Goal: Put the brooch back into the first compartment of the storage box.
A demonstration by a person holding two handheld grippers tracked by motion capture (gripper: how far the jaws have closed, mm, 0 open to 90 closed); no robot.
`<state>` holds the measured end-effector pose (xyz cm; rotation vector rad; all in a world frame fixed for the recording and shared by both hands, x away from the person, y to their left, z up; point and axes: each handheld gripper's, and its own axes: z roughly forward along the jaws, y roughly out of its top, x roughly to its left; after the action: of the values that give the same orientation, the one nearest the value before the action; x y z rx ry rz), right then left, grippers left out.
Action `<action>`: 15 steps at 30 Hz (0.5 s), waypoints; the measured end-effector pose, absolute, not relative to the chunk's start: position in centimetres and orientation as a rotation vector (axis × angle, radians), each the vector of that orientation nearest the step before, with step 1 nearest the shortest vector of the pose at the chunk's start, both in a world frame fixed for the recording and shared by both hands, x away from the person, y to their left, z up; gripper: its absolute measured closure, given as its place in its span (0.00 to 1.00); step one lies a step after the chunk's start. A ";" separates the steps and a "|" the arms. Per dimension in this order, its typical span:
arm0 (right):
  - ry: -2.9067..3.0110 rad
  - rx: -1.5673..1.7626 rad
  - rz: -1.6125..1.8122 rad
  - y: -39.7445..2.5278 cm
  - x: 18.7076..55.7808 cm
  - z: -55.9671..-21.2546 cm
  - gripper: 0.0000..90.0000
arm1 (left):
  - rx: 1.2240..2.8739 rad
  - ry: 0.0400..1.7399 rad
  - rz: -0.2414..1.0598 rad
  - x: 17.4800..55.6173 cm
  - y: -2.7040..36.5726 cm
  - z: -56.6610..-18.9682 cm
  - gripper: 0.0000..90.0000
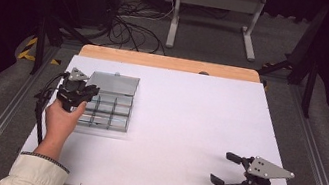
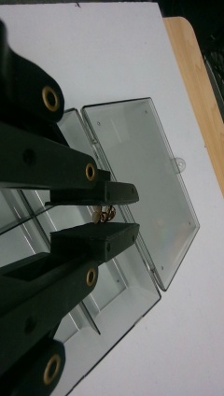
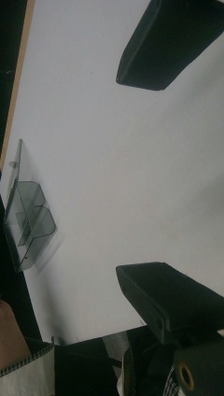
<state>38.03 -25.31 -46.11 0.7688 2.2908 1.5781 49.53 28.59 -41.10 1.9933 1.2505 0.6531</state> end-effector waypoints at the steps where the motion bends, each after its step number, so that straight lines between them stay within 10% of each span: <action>1: 2.293 0.768 1.577 -25.3 38.0 -46.1 0.09 | 1.991 1.255 0.652 49.5 28.7 -41.2 0.88; 15: 2.294 0.771 1.577 -25.3 38.1 -46.1 0.09 | 1.986 1.313 0.675 49.7 29.9 -42.8 0.88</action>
<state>38.06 -25.26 -46.14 0.7707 2.2938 1.5775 49.73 29.92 -42.79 1.9861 1.3131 0.6745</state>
